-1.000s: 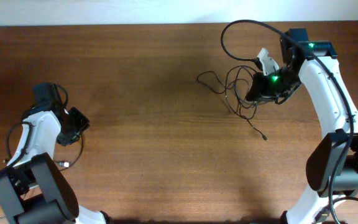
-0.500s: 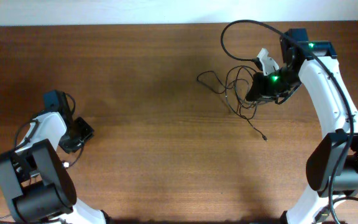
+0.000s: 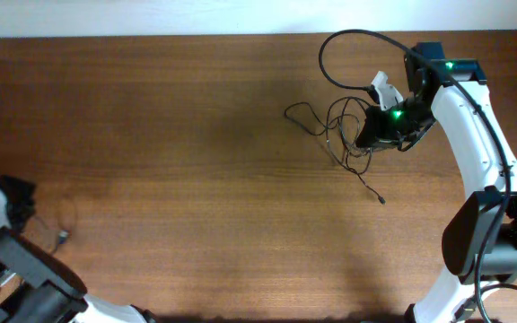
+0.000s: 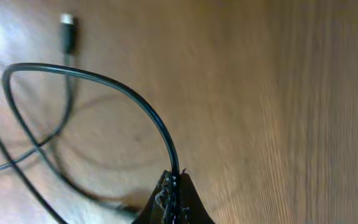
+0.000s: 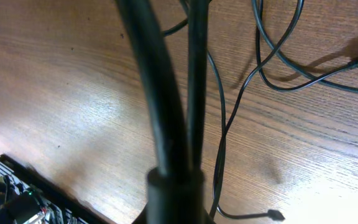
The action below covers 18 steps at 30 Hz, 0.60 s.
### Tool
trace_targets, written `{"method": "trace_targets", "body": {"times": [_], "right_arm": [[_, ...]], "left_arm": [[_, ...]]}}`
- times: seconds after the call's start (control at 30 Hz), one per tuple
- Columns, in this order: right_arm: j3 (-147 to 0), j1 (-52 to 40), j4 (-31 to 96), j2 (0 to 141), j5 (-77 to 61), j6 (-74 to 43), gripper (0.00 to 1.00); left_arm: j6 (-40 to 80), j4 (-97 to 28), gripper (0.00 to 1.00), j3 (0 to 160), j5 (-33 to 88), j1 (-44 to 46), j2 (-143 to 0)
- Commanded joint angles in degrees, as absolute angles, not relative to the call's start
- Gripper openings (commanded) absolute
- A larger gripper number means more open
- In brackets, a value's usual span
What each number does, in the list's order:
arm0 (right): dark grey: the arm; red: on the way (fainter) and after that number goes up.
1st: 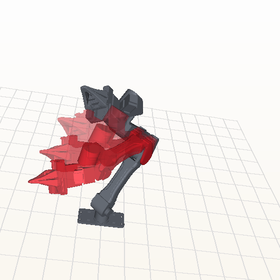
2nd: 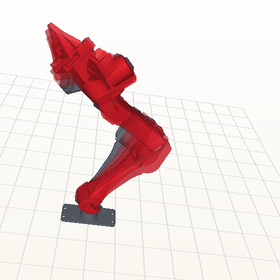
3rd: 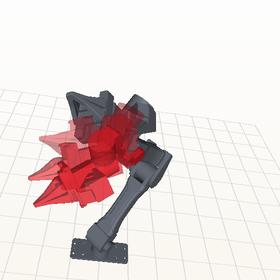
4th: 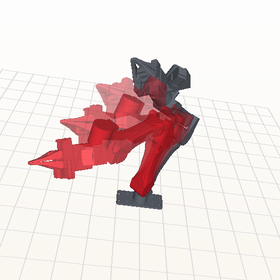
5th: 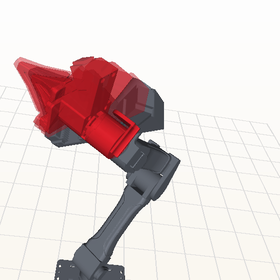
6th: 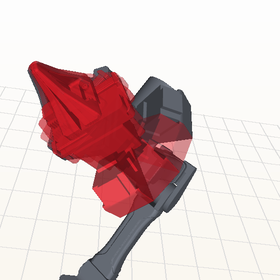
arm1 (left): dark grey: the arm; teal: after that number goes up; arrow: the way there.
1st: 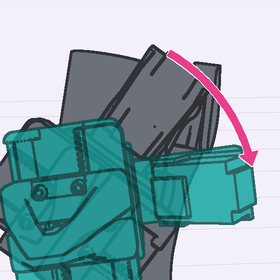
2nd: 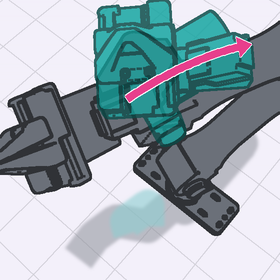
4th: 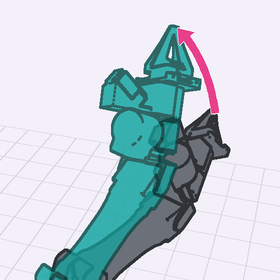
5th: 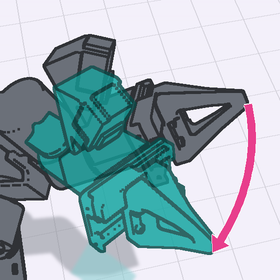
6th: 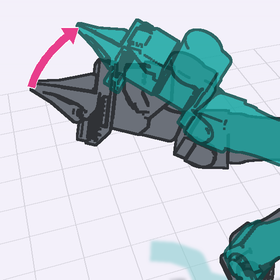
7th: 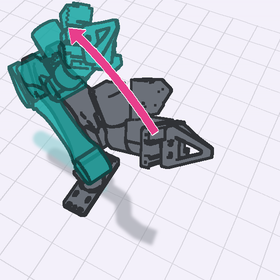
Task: Untangle cables
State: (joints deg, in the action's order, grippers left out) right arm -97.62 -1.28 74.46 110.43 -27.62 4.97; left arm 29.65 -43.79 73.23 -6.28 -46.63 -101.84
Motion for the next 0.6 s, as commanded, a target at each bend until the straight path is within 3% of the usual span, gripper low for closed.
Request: {"method": "trace_targets", "body": {"times": [0.0,0.03,0.07,0.27,0.4,0.57], "right_arm": [[-97.7,-1.5,74.7,110.3,-27.1,5.7,0.04],[-97.7,-1.5,74.7,110.3,-27.1,5.7,0.04],[-97.7,-1.5,74.7,110.3,-27.1,5.7,0.04],[-97.7,-1.5,74.8,110.3,-26.4,5.7,0.04],[-97.7,-1.5,74.6,110.3,-26.5,5.7,0.04],[-97.7,-1.5,74.6,110.3,-26.3,5.7,0.04]], "left_arm": [[30.4,-43.9,0.0,74.3,-7.3,-51.5,-100.5],[31.0,-43.6,0.89,74.3,-7.1,-52.2,-100.5],[32.3,-43.6,0.99,74.3,-7.1,-52.3,-100.5],[32.5,-46.8,0.99,81.4,-0.5,-52.3,-96.1],[25.7,-46.7,1.0,85.5,3.6,-49.1,-87.1],[24.7,-43.1,0.94,85.4,-9.9,-42.5,-85.0]]}}
